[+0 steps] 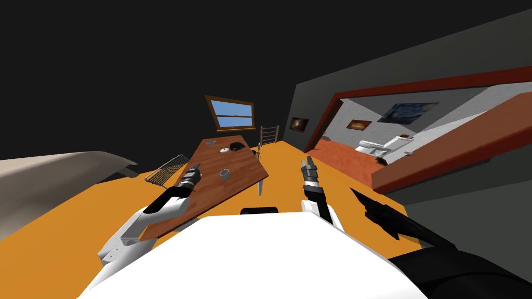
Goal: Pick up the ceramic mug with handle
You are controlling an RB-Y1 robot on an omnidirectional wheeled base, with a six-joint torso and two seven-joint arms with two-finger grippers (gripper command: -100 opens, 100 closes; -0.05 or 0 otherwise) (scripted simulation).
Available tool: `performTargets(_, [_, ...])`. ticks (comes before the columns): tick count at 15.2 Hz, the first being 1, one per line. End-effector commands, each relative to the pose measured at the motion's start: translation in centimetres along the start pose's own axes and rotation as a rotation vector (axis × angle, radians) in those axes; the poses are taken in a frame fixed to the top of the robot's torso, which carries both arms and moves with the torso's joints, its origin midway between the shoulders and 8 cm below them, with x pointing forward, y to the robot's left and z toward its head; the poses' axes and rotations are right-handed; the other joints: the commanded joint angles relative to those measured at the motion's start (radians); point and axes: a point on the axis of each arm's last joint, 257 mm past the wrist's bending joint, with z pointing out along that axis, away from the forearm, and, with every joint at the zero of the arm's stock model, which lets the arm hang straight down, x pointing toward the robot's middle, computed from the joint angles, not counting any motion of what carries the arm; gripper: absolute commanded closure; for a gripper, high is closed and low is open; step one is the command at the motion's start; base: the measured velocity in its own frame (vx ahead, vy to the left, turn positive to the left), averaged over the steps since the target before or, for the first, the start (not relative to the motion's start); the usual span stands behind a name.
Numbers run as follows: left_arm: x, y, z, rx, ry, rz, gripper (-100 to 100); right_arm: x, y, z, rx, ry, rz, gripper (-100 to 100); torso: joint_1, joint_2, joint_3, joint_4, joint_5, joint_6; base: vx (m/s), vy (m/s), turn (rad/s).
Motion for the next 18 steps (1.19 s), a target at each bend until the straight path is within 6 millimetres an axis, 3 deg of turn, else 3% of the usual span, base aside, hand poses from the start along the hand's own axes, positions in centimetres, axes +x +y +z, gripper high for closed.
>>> performTargets(1, [-1.5, 1.4, 0.0, -0.054, -0.022, -0.011, -100, 0.0, 0.0, 0.0, 0.000, 0.000, 0.000, 0, 0.000, 0.000, 0.000, 0.000, 0.000, 0.000, -0.005, -0.015, -0.267])
performTargets(3, [-1.5, 2.2, -0.1, -0.084, -0.023, -0.011, -100, 0.0, 0.0, 0.0, 0.000, 0.000, 0.000, 0, 0.000, 0.000, 0.000, 0.000, 0.000, -0.001, -0.002, -0.004, -0.052])
performTargets(4, [-3.4, 3.2, 0.1, -0.120, -0.054, -0.029, -100, 0.0, 0.0, 0.0, 0.000, 0.000, 0.000, 0, 0.000, 0.000, 0.000, 0.000, 0.000, -0.001, -0.002, -0.016, -0.228])
performTargets(7, [-3.4, 4.4, -0.1, -0.164, -0.055, -0.030, -100, 0.0, 0.0, 0.0, 0.000, 0.000, 0.000, 0, 0.000, 0.000, 0.000, 0.000, 0.000, -0.001, -0.002, -0.006, -0.142])
performTargets(8, [-5.3, 5.6, -0.1, -0.207, -0.088, -0.052, -100, 0.0, 0.0, 0.0, 0.000, 0.000, 0.000, 0, 0.000, 0.000, 0.000, 0.000, 0.000, -0.001, -0.002, -0.013, -0.207])
performTargets(11, [-5.3, 6.6, -0.3, -0.244, -0.088, -0.054, -100, 0.0, 0.0, 0.0, 0.000, 0.000, 0.000, 0, 0.000, 0.000, 0.000, 0.000, 0.000, -0.001, -0.002, -0.007, -0.143])
performTargets(12, [-7.1, 7.7, -0.4, -0.284, -0.121, -0.079, -100, 0.0, 0.0, 0.0, 0.000, 0.000, 0.000, 0, 0.000, 0.000, 0.000, 0.000, 0.000, -0.001, 0.000, -0.013, -0.240])
performTargets(15, [-7.0, 8.7, -0.7, -0.323, -0.122, -0.081, -100, 0.0, 0.0, 0.0, 0.000, 0.000, 0.000, 0, 0.000, 0.000, 0.000, 0.000, 0.000, -0.001, 0.000, -0.005, -0.135])
performTargets(16, [-8.8, 9.8, -1.0, -0.359, -0.155, -0.110, -100, 0.0, 0.0, 0.0, 0.000, 0.000, 0.000, 0, 0.000, 0.000, 0.000, 0.000, 0.000, -0.001, 0.000, -0.011, -0.201])
performTargets(18, [-8.7, 10.7, -1.3, -0.399, -0.155, -0.113, -100, 0.0, 0.0, 0.0, 0.000, 0.000, 0.000, 0, 0.000, 0.000, 0.000, 0.000, 0.000, 0.000, 0.000, -0.008, -0.199])
